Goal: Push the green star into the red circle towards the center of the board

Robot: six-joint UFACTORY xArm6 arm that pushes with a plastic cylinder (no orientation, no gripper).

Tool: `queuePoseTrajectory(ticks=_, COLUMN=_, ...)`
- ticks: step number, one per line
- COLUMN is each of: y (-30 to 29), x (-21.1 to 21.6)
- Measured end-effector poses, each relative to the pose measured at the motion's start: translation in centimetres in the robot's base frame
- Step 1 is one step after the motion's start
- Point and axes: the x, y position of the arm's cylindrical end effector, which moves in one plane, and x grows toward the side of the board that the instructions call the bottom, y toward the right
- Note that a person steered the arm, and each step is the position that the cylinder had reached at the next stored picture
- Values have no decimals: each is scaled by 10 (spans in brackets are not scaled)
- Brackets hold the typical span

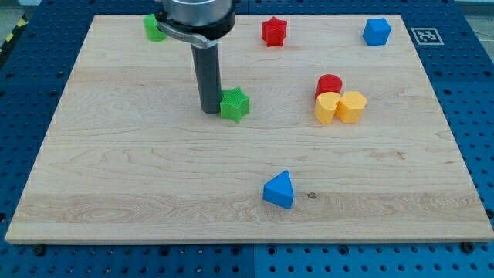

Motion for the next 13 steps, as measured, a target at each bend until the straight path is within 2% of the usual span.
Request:
queuePoseTrajectory(ticks=2, y=42, x=3)
queuePoseTrajectory(ticks=6, y=59, x=-6)
queuePoseTrajectory(ticks=8, y=36, x=7)
queuePoseTrajectory(ticks=12, y=41, x=7)
queuePoseTrajectory(ticks=13, y=18, x=-6)
